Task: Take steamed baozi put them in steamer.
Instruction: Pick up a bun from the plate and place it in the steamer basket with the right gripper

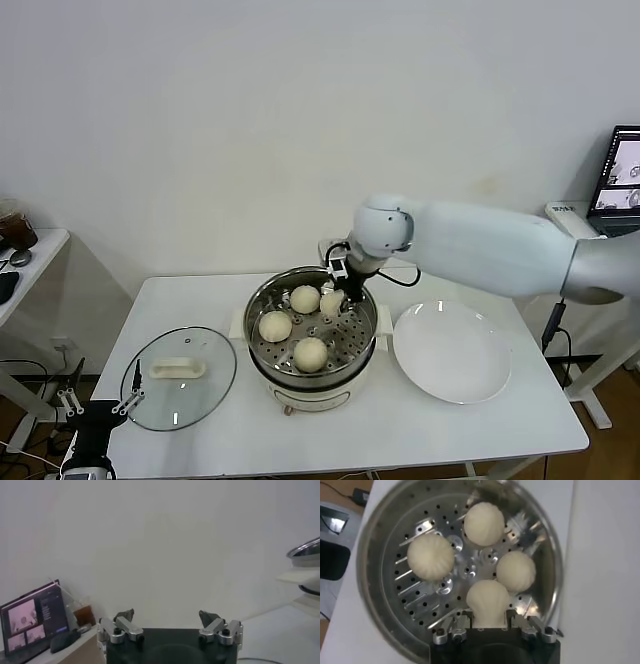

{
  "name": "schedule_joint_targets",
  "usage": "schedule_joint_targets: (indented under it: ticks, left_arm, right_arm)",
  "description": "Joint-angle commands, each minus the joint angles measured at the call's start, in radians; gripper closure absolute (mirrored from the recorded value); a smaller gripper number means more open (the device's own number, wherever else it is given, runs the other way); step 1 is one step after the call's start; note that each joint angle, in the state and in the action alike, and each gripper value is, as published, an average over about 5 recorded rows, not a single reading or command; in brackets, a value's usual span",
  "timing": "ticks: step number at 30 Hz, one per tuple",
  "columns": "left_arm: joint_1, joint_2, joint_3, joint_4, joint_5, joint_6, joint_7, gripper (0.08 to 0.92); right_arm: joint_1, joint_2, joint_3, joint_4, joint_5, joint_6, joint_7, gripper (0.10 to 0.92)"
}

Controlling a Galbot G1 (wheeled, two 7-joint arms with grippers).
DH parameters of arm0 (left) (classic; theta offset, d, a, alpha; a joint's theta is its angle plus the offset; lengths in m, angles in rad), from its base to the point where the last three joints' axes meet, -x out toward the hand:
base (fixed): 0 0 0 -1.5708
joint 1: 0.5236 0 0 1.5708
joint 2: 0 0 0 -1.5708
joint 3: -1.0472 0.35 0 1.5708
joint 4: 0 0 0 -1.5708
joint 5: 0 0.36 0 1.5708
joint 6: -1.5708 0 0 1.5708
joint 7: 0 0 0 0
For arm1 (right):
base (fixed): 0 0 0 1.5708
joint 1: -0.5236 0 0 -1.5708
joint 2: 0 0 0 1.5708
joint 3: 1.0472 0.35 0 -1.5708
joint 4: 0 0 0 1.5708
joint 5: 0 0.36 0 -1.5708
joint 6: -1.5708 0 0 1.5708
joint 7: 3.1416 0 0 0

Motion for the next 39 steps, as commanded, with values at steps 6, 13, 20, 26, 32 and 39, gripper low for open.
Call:
schedule_joint_targets:
  ticks: [6, 13, 20, 26, 32, 39]
  left_arm:
    - [0.0, 0.0, 0.0, -0.001, 0.001, 0.0, 0.0, 0.177]
    - [0.001, -0.001, -0.004, -0.003, 0.001, -0.001, 0.0, 0.177]
    - [0.004, -0.003, -0.005, -0.005, 0.002, -0.001, 0.001, 0.177]
    - [0.001, -0.001, -0.005, -0.002, 0.002, -0.001, 0.001, 0.177]
    - [-0.003, 0.004, -0.006, 0.007, 0.0, -0.002, 0.001, 0.177]
    - [-0.01, 0.002, 0.001, 0.008, 0.001, -0.002, 0.002, 0.177]
  right_arm:
    - [-0.111, 0.056, 0.004, -0.06, -0.067, -0.039, 0.038, 0.605]
    - [-0.124, 0.055, 0.027, -0.067, -0.08, -0.034, 0.05, 0.601]
    - [-0.102, 0.023, 0.054, -0.031, -0.056, -0.045, 0.044, 0.53]
    - [-0.053, -0.048, 0.086, 0.04, -0.029, -0.059, 0.024, 0.386]
    - [-0.036, -0.169, 0.179, 0.138, -0.011, -0.049, 0.02, 0.232]
    - [-0.205, -0.397, 0.389, 0.33, 0.087, 0.045, 0.228, 0.203]
